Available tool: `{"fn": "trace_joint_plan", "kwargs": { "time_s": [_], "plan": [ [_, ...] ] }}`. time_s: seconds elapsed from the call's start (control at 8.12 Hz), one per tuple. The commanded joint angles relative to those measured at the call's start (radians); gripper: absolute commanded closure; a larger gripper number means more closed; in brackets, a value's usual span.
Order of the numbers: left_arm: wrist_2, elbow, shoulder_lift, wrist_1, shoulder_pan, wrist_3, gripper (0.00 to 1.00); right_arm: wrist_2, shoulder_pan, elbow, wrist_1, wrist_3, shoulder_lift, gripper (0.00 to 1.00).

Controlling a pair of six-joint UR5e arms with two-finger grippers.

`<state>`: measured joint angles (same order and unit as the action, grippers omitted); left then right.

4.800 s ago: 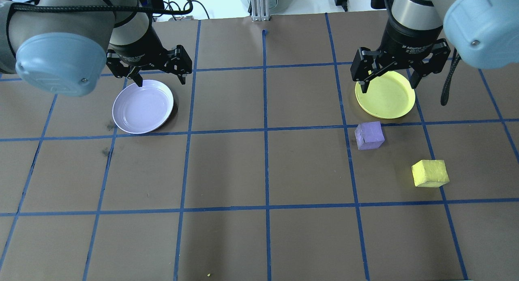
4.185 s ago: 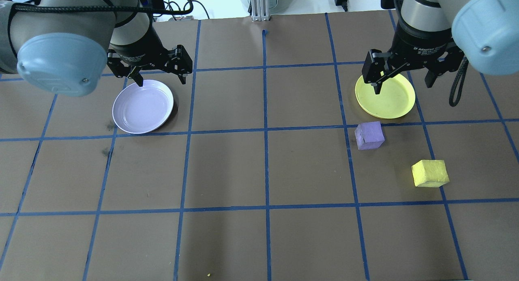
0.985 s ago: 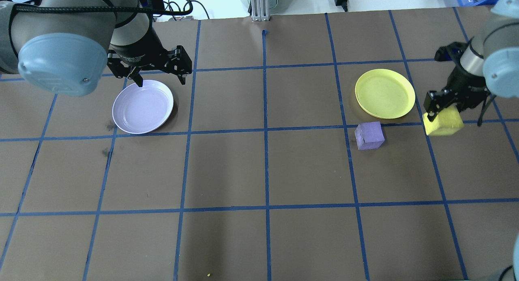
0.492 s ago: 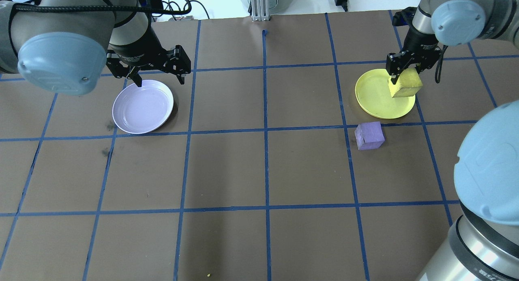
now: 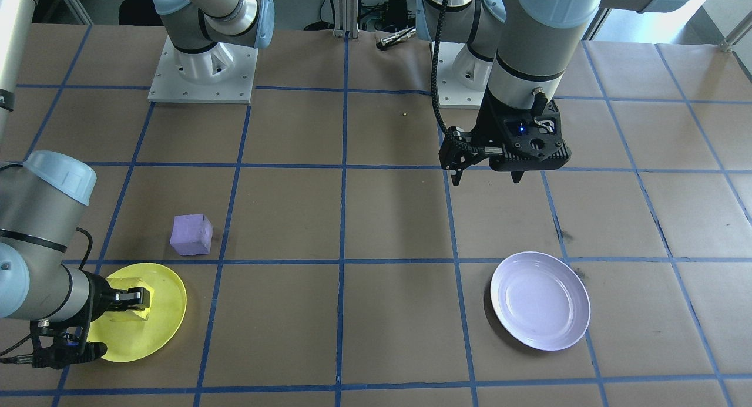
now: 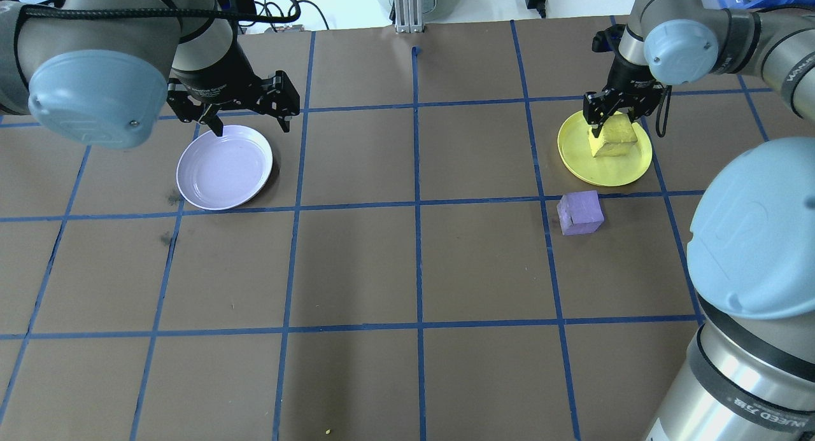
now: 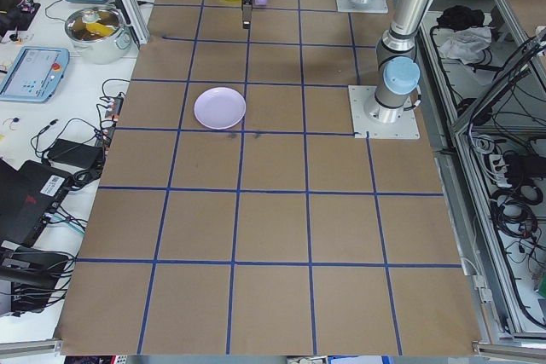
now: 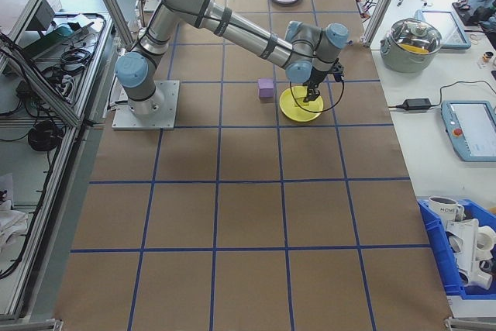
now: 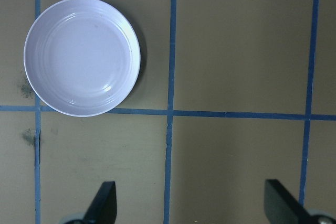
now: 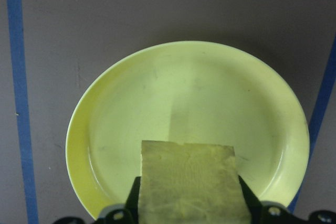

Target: Sort blocks by color into plates

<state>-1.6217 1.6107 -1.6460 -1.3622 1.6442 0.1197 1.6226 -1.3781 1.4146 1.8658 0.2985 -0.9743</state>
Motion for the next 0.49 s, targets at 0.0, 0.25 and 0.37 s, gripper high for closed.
{"fn": "trace_joint_plan", "kwargs": {
  "time_s": [0.0,0.25,0.37],
  "plan": [
    [0.000,0.000,0.000,0.000,-0.001,0.000,0.00,-0.001,-0.001,0.003,0.006,-0.002,0.002,0.23],
    [-0.001,0.000,0.000,0.000,-0.001,0.000,0.00,-0.003,-0.006,0.004,0.006,-0.009,-0.010,0.11],
    [0.000,0.000,0.000,0.000,-0.001,0.000,0.00,-0.001,-0.019,0.007,-0.003,-0.033,-0.024,0.11]
  ]
}}
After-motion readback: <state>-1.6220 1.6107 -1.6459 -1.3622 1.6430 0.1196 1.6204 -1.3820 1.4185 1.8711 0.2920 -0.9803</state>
